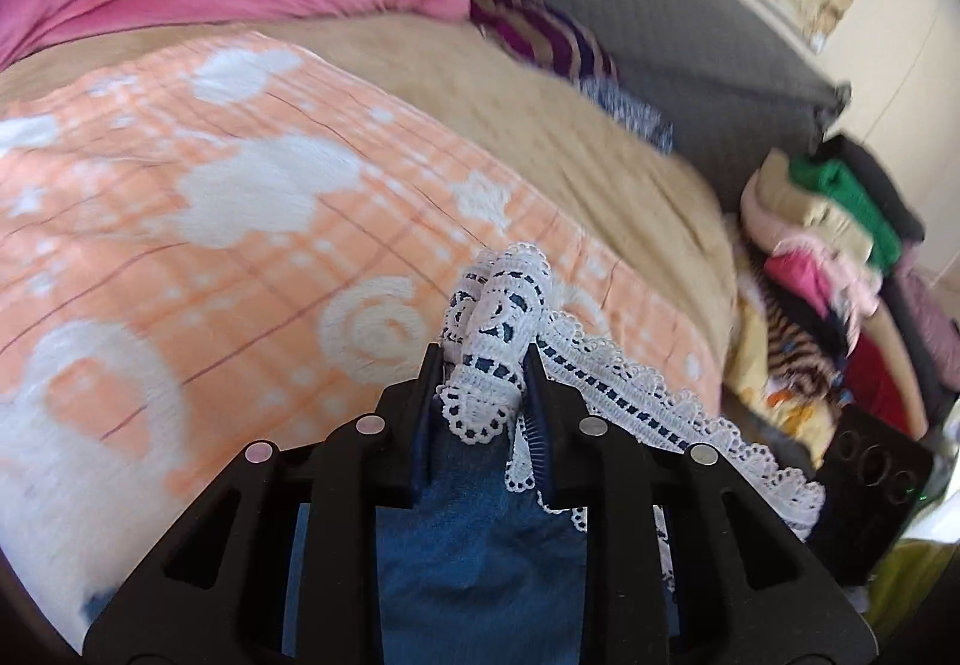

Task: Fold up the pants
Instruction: 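Lift the lace hems with both tools and fold the legs over the waist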

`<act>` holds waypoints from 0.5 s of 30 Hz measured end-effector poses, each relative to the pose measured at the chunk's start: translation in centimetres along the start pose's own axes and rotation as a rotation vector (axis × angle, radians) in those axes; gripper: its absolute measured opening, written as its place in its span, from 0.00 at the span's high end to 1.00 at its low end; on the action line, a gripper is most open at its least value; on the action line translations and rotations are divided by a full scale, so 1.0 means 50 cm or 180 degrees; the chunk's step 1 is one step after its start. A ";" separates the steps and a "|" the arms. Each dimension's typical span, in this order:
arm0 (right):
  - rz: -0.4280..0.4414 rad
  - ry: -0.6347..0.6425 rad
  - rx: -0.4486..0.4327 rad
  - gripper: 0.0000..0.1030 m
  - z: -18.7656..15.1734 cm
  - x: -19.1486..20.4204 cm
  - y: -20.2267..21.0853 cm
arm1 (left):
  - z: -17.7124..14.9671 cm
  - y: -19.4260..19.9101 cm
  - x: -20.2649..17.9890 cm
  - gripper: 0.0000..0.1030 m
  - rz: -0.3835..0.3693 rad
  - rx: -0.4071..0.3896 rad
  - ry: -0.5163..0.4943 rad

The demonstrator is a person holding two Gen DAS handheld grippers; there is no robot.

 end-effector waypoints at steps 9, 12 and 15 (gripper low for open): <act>0.0072 0.1065 0.0308 0.81 -0.050 0.202 -0.083 | -0.083 0.172 0.075 0.79 0.0160 -0.0347 0.0342; 0.0062 0.1234 0.0497 0.81 -0.075 0.232 -0.131 | -0.112 0.199 0.124 0.74 0.0209 -0.0421 0.0594; 0.0089 0.1467 0.0719 0.80 -0.116 0.267 -0.169 | -0.144 0.231 0.182 0.65 0.0308 -0.0604 0.1003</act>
Point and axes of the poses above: each gripper's, at about its wrist camera, not at the fingertips, and y roughly against the way its jaws point, x to its left, z to its top, the point moved 4 cm from there along -y, roughly the way its jaws point, and after that the axes turned 3 degrees about y, right-handed, at the moved point
